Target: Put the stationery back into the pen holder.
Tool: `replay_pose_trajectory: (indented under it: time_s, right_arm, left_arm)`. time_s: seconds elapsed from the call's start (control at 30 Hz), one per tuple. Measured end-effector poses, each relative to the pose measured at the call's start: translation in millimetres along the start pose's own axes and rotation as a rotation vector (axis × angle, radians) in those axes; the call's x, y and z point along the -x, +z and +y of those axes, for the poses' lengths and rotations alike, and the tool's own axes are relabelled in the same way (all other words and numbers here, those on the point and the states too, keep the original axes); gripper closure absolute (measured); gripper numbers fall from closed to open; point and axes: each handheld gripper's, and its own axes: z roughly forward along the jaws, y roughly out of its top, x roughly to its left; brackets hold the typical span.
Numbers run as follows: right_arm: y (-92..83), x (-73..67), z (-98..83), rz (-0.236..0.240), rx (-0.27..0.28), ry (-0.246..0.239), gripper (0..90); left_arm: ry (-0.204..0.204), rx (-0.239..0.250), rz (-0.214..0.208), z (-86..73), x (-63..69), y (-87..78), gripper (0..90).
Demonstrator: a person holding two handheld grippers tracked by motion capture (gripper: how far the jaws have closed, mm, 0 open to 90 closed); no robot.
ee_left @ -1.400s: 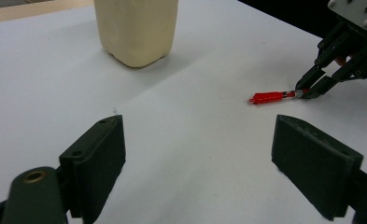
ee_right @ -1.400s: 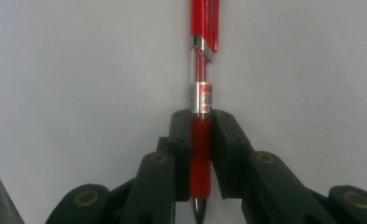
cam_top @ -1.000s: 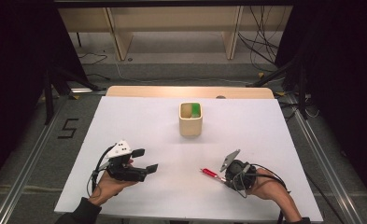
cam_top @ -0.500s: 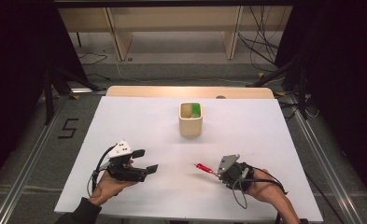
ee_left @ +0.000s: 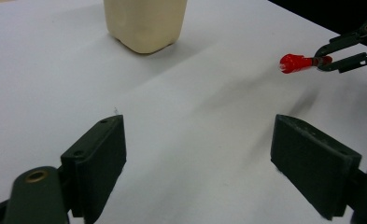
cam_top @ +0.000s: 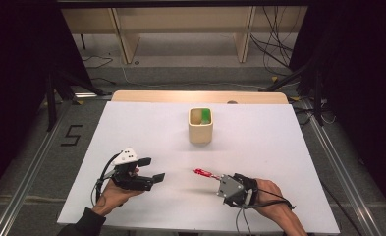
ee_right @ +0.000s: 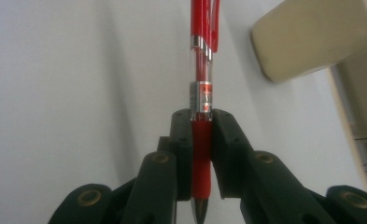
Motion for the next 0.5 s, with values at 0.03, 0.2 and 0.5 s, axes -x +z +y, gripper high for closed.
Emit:
replay_pose_trajectory:
  time_s: [0.03, 0.2, 0.5]
  right_arm:
    - [0.1, -2.3, 0.7, -0.026, 0.007, -0.02, 79.9]
    - [1.0, -13.9, 4.6, -0.134, 0.018, -0.127, 79.9]
    - [4.9, -33.8, 11.0, -0.291, 0.028, -0.297, 79.9]
  left_arm:
    - [0.002, -0.002, 0.002, 0.2, -0.1, -0.3, 17.8]
    - [-0.003, 0.001, 0.005, 2.3, -2.2, -3.0, 17.9]
    - [0.016, 0.002, -0.001, 14.1, 2.3, -11.0, 17.9]
